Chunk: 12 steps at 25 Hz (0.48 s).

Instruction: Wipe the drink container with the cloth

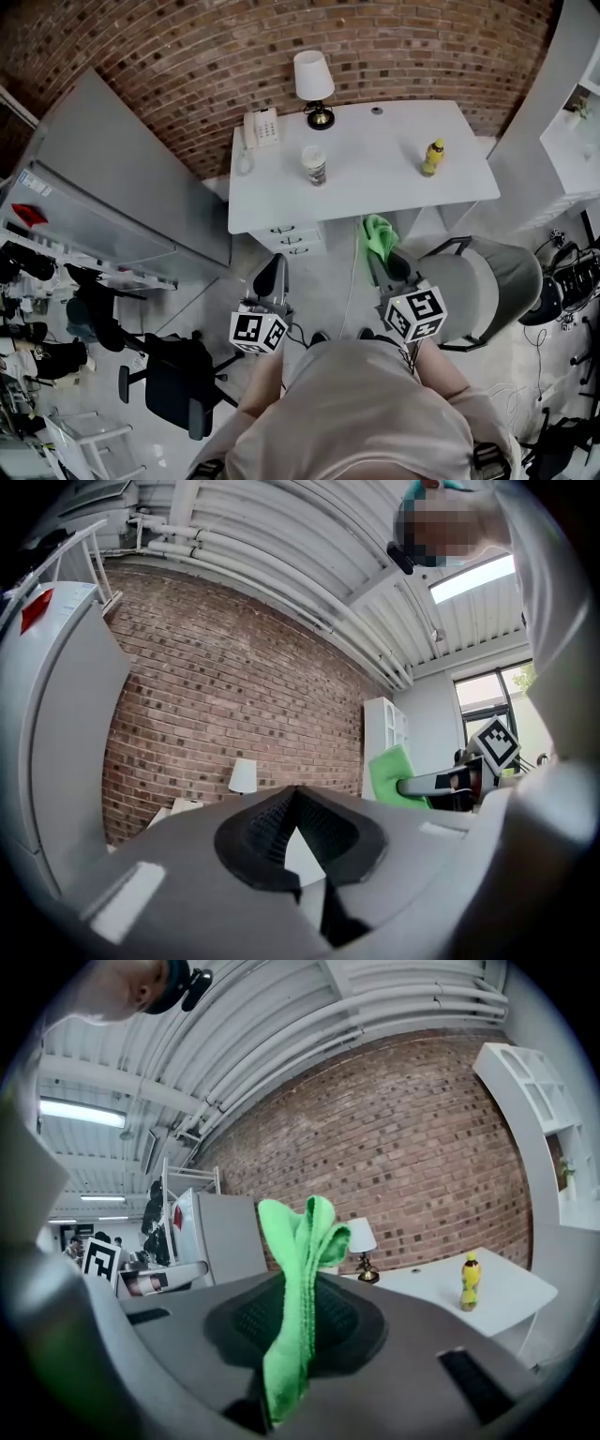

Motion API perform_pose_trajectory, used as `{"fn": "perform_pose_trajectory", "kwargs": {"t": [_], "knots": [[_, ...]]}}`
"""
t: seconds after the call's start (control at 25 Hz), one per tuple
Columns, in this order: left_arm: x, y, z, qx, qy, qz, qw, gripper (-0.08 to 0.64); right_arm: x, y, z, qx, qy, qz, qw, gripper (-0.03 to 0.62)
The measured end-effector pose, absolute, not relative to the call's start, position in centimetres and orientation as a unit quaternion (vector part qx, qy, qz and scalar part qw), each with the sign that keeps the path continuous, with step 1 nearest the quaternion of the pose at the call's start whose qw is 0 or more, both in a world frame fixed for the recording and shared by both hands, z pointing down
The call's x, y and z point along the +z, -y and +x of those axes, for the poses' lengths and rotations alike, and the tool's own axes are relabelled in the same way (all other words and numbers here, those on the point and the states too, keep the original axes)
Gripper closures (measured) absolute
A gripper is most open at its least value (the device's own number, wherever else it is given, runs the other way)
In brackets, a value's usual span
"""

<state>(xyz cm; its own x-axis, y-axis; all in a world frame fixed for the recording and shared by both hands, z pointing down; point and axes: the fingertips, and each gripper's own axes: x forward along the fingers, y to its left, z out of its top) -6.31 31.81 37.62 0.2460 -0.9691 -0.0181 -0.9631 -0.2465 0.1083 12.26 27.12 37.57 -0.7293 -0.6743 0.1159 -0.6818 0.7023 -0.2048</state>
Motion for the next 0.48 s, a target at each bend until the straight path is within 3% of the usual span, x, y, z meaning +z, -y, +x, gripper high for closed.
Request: {"fn": "perform_pose_trajectory", "kwargs": {"t": [0.48], "knots": [[37.7,-28.8,-3.9,-0.049,0.612,0.788,0.037,0.552,38.5,-23.1,13.9,0.121,0.934,0.337,0.018,0.549]]}}
